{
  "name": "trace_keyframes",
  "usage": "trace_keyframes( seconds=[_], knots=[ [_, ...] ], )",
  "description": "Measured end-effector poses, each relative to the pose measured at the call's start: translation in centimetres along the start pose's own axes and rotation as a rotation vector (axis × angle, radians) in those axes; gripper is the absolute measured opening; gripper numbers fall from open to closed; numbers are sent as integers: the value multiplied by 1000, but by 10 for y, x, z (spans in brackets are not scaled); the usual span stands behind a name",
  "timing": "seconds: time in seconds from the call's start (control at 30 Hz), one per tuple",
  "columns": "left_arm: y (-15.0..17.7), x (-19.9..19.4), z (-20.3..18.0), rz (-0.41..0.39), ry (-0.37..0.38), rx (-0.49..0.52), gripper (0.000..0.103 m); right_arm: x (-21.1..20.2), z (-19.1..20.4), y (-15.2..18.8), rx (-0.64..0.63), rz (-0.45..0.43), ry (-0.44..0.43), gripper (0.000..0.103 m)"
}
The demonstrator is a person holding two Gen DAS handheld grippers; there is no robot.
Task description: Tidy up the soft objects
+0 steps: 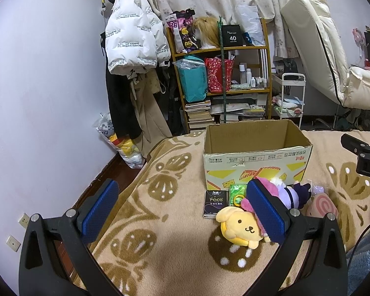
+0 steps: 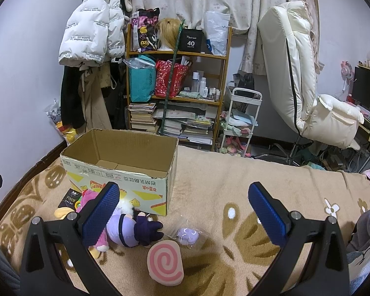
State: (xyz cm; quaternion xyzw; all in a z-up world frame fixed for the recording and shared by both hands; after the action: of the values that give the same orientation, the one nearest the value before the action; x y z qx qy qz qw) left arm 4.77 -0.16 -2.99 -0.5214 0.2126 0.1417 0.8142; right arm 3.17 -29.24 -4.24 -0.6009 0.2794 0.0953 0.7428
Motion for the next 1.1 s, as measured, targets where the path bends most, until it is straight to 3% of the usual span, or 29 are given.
trace_keyframes(
  seconds=[1.1],
  knots=[
    [0,2,-5,15,7,23,102,4,12,11,-2,21,-7,103]
  ],
)
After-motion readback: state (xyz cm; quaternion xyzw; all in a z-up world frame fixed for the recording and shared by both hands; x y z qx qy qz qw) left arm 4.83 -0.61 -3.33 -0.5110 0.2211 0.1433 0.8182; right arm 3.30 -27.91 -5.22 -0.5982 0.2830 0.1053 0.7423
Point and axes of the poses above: each gripper's, at about its wrist camera, not at the fingertips, and x roughly the way its jaws point, z to its left, y to its underside, the point moved 6 cm from there along x, roughly the way its jaws point, and after that the axes turned 13 degrees about x, right-handed, at the moved point
